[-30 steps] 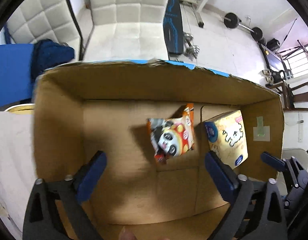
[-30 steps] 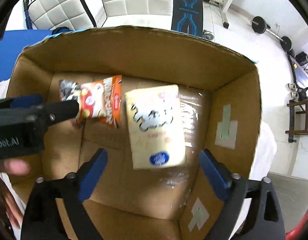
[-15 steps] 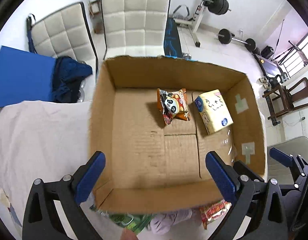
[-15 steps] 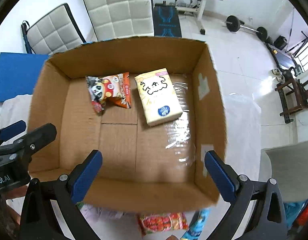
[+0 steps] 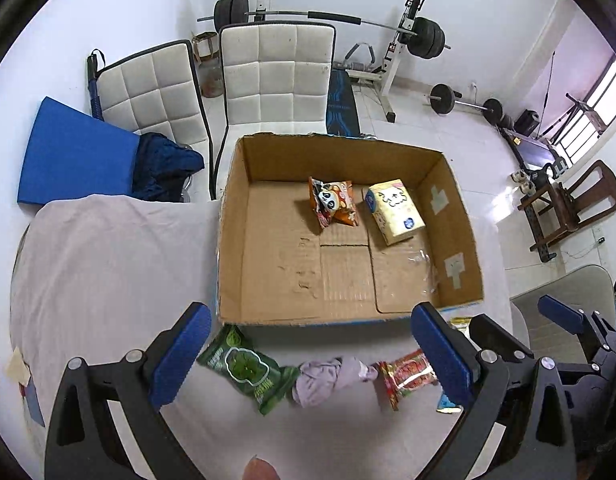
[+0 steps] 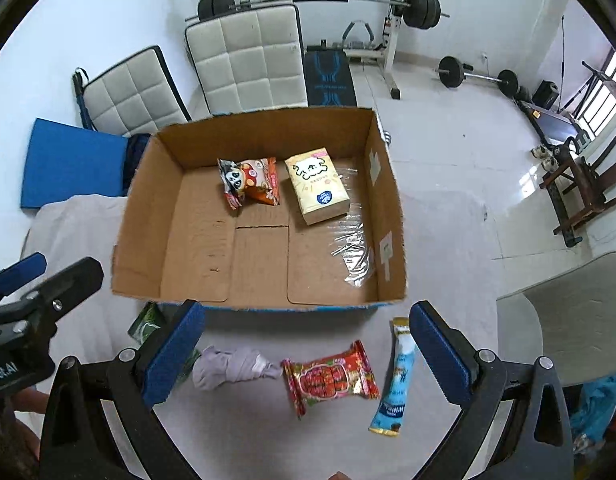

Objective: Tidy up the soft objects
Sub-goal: 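Open both grippers and lift away from the box, then grasp the red-orange snack bag with the right gripper while the left grasps the green Deeyeo bag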

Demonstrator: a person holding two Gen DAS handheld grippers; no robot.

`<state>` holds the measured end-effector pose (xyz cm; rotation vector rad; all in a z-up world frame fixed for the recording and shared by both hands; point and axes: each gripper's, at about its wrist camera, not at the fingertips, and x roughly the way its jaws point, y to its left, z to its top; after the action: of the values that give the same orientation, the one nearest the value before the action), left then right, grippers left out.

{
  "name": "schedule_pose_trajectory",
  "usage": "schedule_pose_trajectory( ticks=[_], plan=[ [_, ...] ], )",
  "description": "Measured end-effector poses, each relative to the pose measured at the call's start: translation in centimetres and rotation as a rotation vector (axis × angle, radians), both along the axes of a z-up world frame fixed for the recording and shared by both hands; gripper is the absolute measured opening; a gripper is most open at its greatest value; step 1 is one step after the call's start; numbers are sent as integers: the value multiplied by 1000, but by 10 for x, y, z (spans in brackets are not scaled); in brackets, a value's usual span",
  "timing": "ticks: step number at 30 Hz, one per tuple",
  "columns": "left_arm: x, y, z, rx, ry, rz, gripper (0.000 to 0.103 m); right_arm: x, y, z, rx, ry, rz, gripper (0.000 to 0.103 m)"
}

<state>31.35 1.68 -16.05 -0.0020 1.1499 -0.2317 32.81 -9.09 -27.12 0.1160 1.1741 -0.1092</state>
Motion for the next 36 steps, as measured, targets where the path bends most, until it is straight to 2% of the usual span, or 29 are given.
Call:
schedule_pose_trajectory(
  ticks=[5, 7, 10, 13, 17, 21, 23, 24, 27, 30, 33, 36],
  plan=[
    [-14, 2, 4, 0, 8, 34, 103, -18, -12, 14, 26, -18, -5, 103],
    [-22, 8, -5, 1, 30, 70, 103, -25, -25, 10, 40, -4, -33, 103],
    [-36, 24, -39, -18, 119, 151, 103, -37, -53, -14, 54, 58, -108, 103],
    [-49, 42, -79, -43, 228, 235, 103, -46, -77, -58, 145, 171, -192, 103],
    [-68, 62, -136, -54, 363, 337, 103, -51, -81, -132, 289, 319, -274, 103],
    [-78, 76, -167, -58, 434, 400, 103, -49, -74, -193, 424, 414, -391, 101],
    [-80, 84, -178, -54, 453, 431, 103, -49, -72, -218, 468, 437, -470, 92],
    [-80, 87, -180, -55, 459, 443, 103, -47, -71, -226, 481, 447, -497, 91],
    [-82, 93, -187, -58, 474, 462, 103, -43, -66, -245, 474, 466, -545, 80],
    [-78, 90, -189, -51, 477, 444, 103, -41, -55, -245, 413, 471, -475, 72],
    [-69, 89, -192, -33, 479, 436, 103, -39, -31, -244, 294, 524, -247, 64],
    [-55, 97, -201, -85, 503, 484, 103, -43, -13, -238, 174, 560, -79, 58]
  ],
)
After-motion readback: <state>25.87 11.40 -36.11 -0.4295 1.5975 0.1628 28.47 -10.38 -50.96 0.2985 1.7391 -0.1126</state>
